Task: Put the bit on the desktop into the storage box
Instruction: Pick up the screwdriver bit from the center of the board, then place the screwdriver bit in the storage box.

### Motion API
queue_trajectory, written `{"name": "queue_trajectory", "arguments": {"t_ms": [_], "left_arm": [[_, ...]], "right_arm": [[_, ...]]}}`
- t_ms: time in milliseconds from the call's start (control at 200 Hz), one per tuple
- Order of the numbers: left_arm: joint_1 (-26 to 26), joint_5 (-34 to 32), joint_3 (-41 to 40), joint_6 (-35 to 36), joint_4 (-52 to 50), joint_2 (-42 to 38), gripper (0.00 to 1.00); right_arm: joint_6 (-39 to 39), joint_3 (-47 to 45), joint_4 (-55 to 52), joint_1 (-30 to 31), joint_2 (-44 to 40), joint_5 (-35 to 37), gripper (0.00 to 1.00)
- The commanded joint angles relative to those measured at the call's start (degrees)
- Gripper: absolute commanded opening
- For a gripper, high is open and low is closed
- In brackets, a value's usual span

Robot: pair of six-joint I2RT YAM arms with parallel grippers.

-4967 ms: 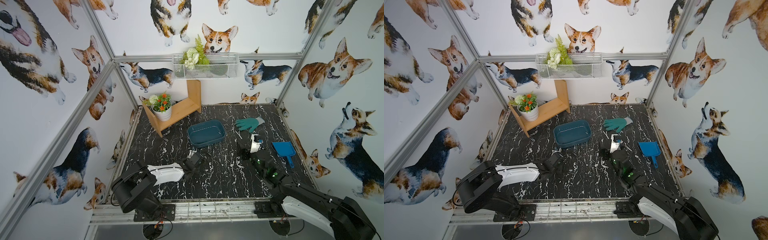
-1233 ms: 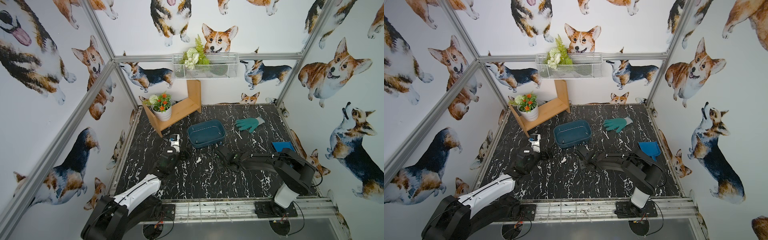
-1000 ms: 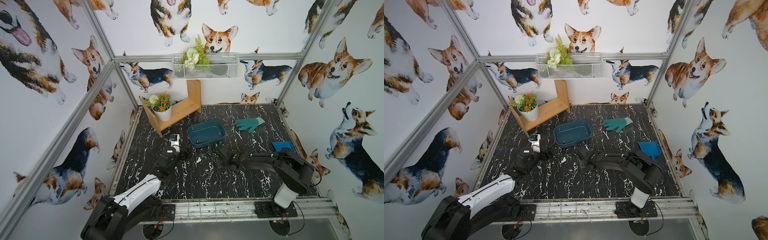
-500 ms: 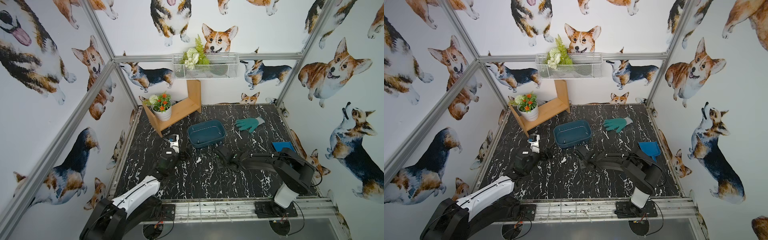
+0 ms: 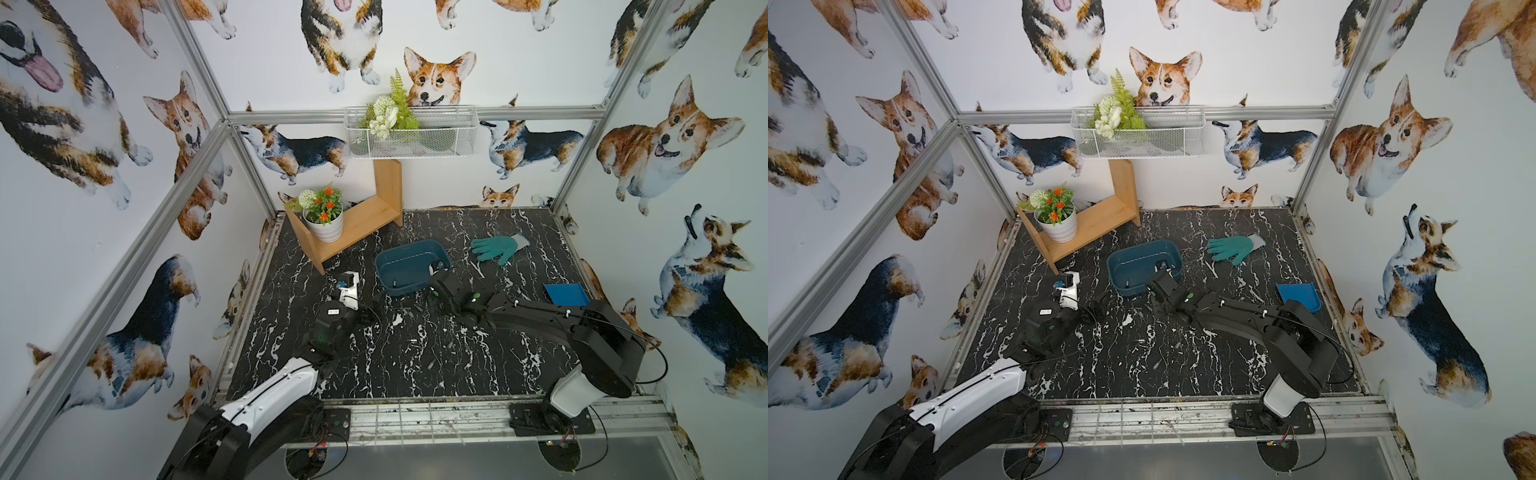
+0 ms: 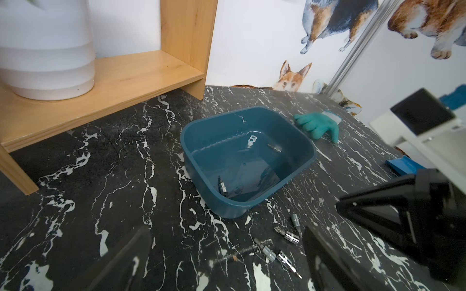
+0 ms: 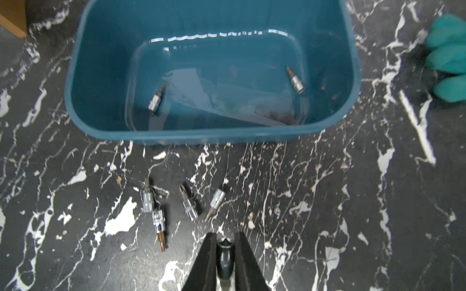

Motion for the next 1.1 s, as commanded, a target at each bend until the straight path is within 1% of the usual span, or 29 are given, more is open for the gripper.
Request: {"name": "queue_trajectory", "arguments": {"t_ms": [0,95,215,415,546,741,781,806,841,906,951,1096], "left_arm": [[0.1,0.9,-0.5,0.4,2.9,-0.8,1.00],[0.1,0.8,-0.5,0.3,3.0,-0.7,1.00],[0.1,1.2,-0.3,0.5,3.1,-0.1,1.00],[0.1,1.4,-0.3,0.7,3.4,0.2,1.00],[0.1,1.2,-0.3,1.0,3.6,0.0,1.00],[0.1,1.2,-0.3,1.2,3.7,-0.1,1.00],[0.1,1.2,-0.3,1.3,3.6,-0.1,1.00],[0.1,1.2,-0.3,1.3,3.7,-0.1,1.00],[0.1,1.2,-0.3,1.4,3.7,-0.1,1.00],[0.1,1.4,-0.4,1.5,3.8,-0.2,1.00],[0.1,1.6,-0.6,1.5,4.0,-0.3,1.00],[0.1,1.9,-0.6,1.8,4.2,-0.3,1.00]], "right_arm": [[-2.0,1.9,4.7,-2.0,0.1,-2.4,0.17],[-2.2,3.3,8.8,-4.4,1.2,-5.4,0.17],[-2.6,6.7,11.4,-6.3,4.4,-5.8,0.17],[-4.0,13.5,12.5,-7.9,11.7,-5.4,0.17],[-4.3,16.9,12.5,-8.6,16.0,-6.4,0.17],[-4.1,19.4,12.3,-9.0,19.1,-7.3,0.18],[-4.1,19.4,12.3,-9.0,19.3,-7.3,0.20],[-4.1,19.5,12.1,-9.1,19.3,-7.3,0.23],[-4.2,19.5,12.0,-9.1,19.2,-7.4,0.28],[-4.3,19.3,11.6,-9.1,18.5,-7.0,0.40],[-4.5,19.0,11.4,-9.1,17.7,-6.7,0.45],[-5.3,16.1,11.0,-9.3,13.1,-5.8,0.51]]}}
